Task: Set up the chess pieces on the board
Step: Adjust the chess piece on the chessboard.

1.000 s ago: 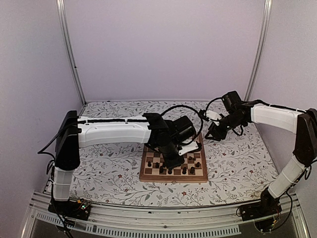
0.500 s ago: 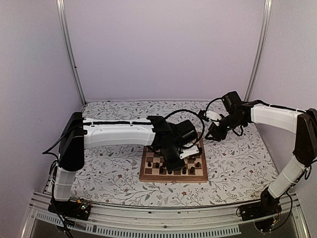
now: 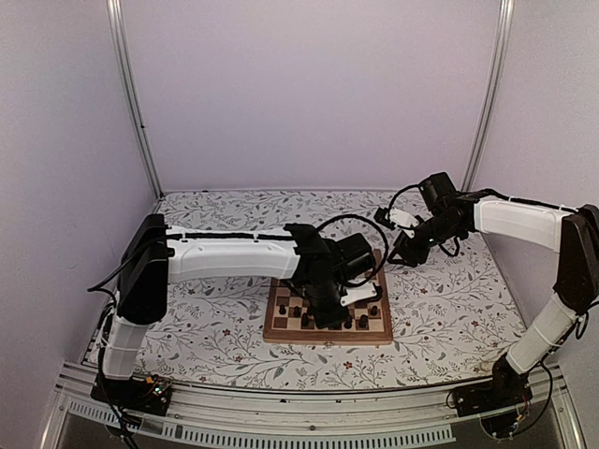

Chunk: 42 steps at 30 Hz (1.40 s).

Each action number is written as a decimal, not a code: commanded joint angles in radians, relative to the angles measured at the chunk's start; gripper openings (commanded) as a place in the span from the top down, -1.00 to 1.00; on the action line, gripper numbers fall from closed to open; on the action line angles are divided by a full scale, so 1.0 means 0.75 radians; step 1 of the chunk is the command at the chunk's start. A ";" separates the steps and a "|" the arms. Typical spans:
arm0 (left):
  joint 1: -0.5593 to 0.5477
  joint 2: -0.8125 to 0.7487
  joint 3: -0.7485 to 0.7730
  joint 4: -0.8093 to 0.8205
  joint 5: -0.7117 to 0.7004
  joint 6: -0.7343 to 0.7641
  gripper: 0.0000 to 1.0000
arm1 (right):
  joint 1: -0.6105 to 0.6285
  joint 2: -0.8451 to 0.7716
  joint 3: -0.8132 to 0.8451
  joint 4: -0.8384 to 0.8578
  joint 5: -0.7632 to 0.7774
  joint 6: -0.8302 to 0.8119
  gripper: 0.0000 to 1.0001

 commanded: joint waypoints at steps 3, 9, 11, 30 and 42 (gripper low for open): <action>-0.028 0.036 0.050 -0.020 0.000 0.003 0.46 | -0.008 -0.007 -0.009 0.000 -0.015 0.006 -0.07; -0.028 0.033 0.065 -0.020 -0.009 -0.001 0.42 | -0.007 -0.007 -0.007 -0.005 -0.026 0.008 -0.07; -0.028 0.019 0.068 -0.019 -0.004 -0.003 0.41 | -0.009 -0.007 -0.008 -0.007 -0.031 0.009 -0.08; 0.037 -0.290 -0.140 0.103 -0.029 -0.074 0.34 | -0.009 0.009 -0.002 -0.018 -0.050 0.010 -0.09; 0.104 -0.253 -0.222 0.116 -0.015 -0.083 0.21 | -0.007 0.022 -0.001 -0.025 -0.050 0.011 -0.09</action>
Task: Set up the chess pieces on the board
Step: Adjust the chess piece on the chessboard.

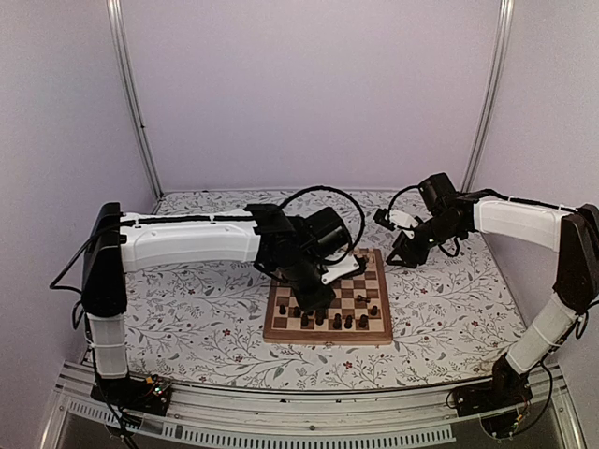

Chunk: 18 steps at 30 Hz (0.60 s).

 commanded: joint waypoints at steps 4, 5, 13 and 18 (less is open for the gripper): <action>0.031 0.045 -0.022 0.022 0.055 -0.003 0.22 | -0.008 0.025 -0.002 -0.017 -0.018 0.008 -0.09; 0.032 0.052 -0.023 0.023 0.066 -0.002 0.22 | -0.007 0.026 -0.001 -0.018 -0.018 0.007 -0.09; 0.030 0.078 -0.029 0.012 0.137 0.007 0.23 | -0.009 0.037 -0.002 -0.022 -0.018 0.006 -0.09; 0.032 0.100 -0.032 0.006 0.136 0.007 0.23 | -0.009 0.044 0.001 -0.022 -0.020 0.006 -0.09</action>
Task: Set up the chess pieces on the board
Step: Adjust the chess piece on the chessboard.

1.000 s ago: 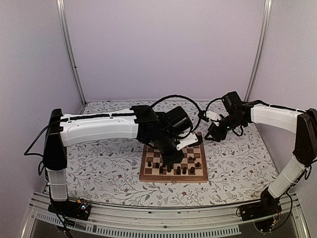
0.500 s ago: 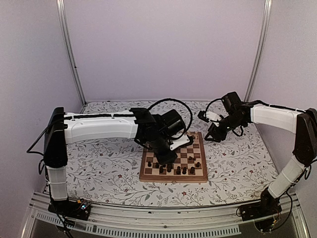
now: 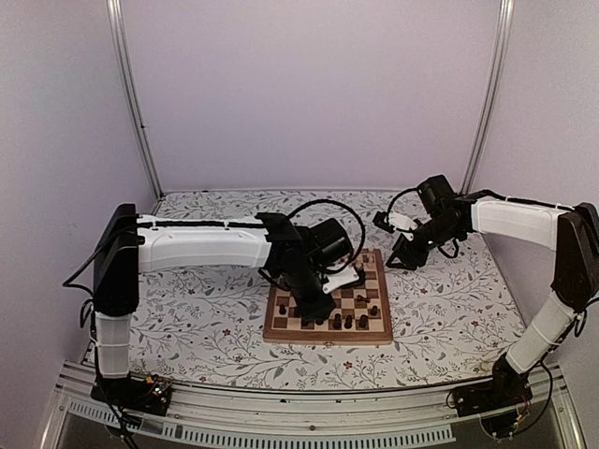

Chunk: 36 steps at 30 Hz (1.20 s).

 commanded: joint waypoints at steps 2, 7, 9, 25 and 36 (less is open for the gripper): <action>0.015 0.033 -0.011 -0.003 0.025 0.007 0.23 | -0.008 0.023 0.001 -0.011 -0.022 0.006 -0.09; 0.015 0.050 -0.005 -0.005 0.031 0.010 0.34 | -0.007 0.027 0.004 -0.011 -0.021 0.006 -0.09; 0.015 0.053 0.001 -0.011 0.037 0.012 0.42 | -0.008 0.028 0.002 -0.013 -0.021 0.006 -0.09; 0.014 0.056 0.000 -0.028 0.087 0.007 0.74 | -0.008 0.033 0.004 -0.017 -0.024 0.006 -0.10; 0.014 0.069 0.016 -0.054 0.074 0.002 0.61 | -0.009 0.038 0.008 -0.025 -0.030 0.006 -0.11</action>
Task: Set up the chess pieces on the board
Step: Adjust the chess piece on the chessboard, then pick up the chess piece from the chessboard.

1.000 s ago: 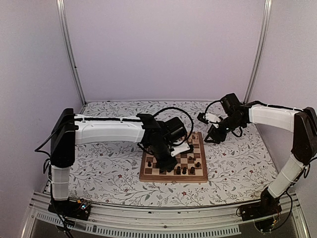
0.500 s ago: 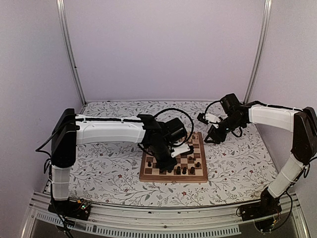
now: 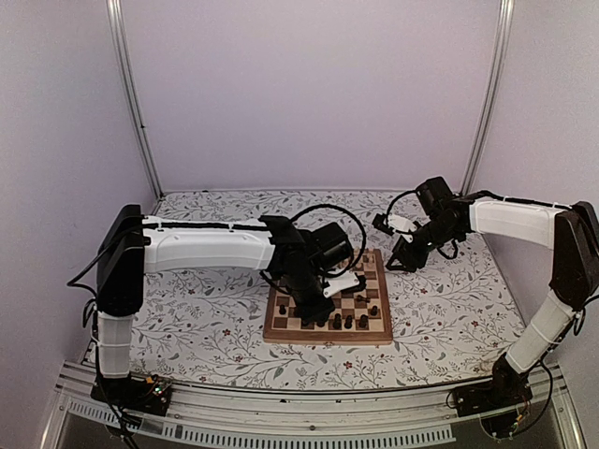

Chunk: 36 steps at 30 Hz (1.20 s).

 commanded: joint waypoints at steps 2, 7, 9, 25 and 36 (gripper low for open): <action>0.013 0.029 0.022 -0.037 0.002 -0.003 0.52 | -0.009 0.018 0.006 -0.015 -0.029 0.005 -0.11; 0.014 0.024 0.040 -0.030 -0.020 -0.001 0.41 | -0.009 0.018 0.012 -0.023 -0.044 0.005 -0.11; 0.014 0.025 0.048 -0.030 -0.030 0.000 0.38 | -0.008 0.020 0.014 -0.033 -0.064 0.000 -0.11; 0.064 -0.253 -0.033 0.214 -0.091 -0.025 0.18 | 0.097 0.083 0.042 -0.085 -0.220 -0.040 0.07; 0.160 -0.439 -0.277 0.518 -0.136 -0.151 0.05 | 0.231 0.186 0.038 -0.079 -0.128 -0.053 0.06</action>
